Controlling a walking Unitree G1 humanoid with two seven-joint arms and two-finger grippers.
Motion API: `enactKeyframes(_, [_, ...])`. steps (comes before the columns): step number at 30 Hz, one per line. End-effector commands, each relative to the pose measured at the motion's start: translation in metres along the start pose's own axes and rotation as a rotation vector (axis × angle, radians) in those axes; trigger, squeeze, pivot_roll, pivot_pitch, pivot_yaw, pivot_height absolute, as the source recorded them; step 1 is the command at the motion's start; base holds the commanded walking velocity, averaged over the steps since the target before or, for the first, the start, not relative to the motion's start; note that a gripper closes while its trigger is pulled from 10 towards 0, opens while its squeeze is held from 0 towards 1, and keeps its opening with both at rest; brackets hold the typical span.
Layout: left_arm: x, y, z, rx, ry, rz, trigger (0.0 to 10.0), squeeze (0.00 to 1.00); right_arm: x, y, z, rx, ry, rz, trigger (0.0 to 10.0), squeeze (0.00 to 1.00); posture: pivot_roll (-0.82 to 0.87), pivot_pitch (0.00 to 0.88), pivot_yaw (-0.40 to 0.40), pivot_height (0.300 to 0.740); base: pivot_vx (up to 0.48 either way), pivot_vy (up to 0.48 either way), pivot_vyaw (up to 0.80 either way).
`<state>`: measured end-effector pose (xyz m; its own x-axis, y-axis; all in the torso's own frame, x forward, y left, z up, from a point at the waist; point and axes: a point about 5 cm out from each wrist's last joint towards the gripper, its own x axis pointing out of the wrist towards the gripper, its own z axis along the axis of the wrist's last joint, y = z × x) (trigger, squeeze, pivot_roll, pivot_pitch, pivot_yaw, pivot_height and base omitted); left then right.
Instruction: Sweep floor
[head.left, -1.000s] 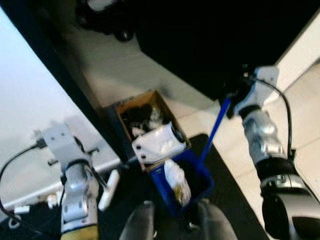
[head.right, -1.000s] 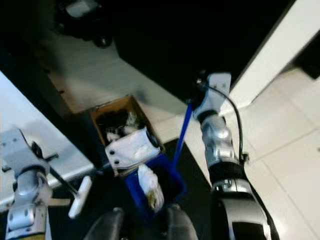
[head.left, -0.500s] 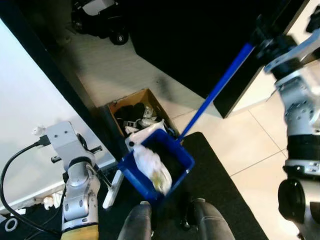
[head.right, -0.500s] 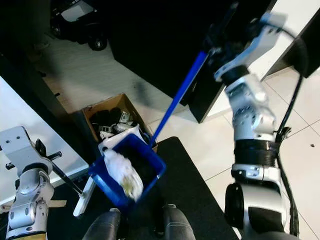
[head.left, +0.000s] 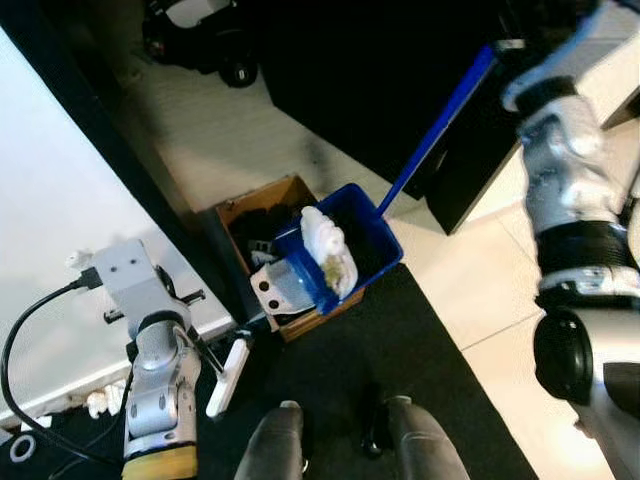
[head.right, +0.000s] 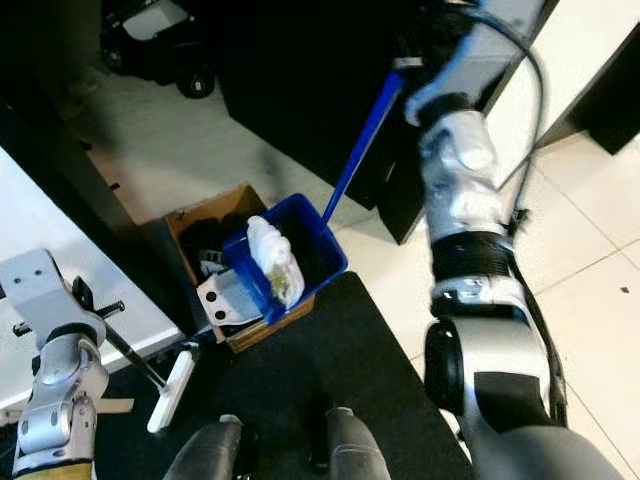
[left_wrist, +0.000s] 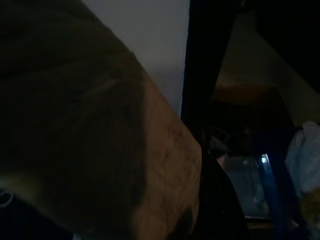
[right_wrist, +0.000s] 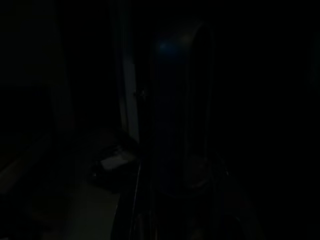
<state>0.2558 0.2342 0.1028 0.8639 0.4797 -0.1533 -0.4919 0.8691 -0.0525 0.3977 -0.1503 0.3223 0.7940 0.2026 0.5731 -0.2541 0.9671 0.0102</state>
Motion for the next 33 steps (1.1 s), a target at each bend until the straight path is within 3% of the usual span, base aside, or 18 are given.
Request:
enactKeyframes(1, [-0.002, 0.006, 0.0, 0.017, -0.005, 0.025, 10.0, 0.0, 0.011, 0.009, 0.019, -0.002, -0.106, 0.006, 10.0, 0.0, 0.15, 0.169, -0.045, 0.74, 0.0, 0.0, 0.0])
enactKeyframes(8, [-0.01, 0.009, -0.003, 0.009, -0.005, 0.05, 10.0, 0.0, 0.027, 0.03, 0.024, -0.043, -0.142, 0.004, 10.0, 0.0, 0.18, 0.178, -0.078, 0.74, 0.0, 0.0, 0.0])
enactKeyframes(13, [-0.018, 0.011, -0.006, 0.002, -0.001, 0.072, 10.0, 0.0, 0.039, 0.063, 0.04, -0.143, -0.24, 0.087, 10.0, 0.0, 0.21, 0.184, -0.108, 0.74, 0.0, 0.0, 0.0])
enactKeyframes(17, [-0.019, 0.011, -0.007, 0.002, -0.002, 0.074, 10.0, 0.0, 0.042, 0.072, 0.044, -0.162, -0.264, 0.117, 10.0, 0.0, 0.22, 0.185, -0.117, 0.74, 0.0, 0.0, 0.0])
enactKeyframes(18, [-0.021, 0.011, -0.007, -0.002, -0.006, 0.083, 10.0, 0.0, 0.044, 0.086, 0.048, -0.179, -0.29, 0.155, 10.0, 0.0, 0.23, 0.189, -0.134, 0.74, 0.0, 0.0, 0.0])
enactKeyframes(25, [-0.026, 0.012, -0.008, -0.007, -0.008, 0.097, 10.0, 0.0, 0.046, 0.115, 0.053, -0.187, -0.335, 0.246, 10.0, 0.0, 0.24, 0.194, -0.153, 0.74, 0.0, 0.0, 0.0])
enactKeyframes(27, [-0.03, 0.012, -0.009, -0.01, -0.006, 0.104, 10.0, 0.0, 0.042, 0.137, 0.054, -0.221, -0.384, 0.309, 10.0, 0.0, 0.26, 0.199, -0.166, 0.74, 0.0, 0.0, 0.0])
enactKeyframes(33, [-0.033, 0.012, -0.01, -0.014, -0.005, 0.11, 10.0, 0.0, 0.034, 0.165, 0.057, -0.294, -0.481, 0.403, 10.0, 0.0, 0.26, 0.202, -0.171, 0.74, 0.0, 0.0, 0.0])
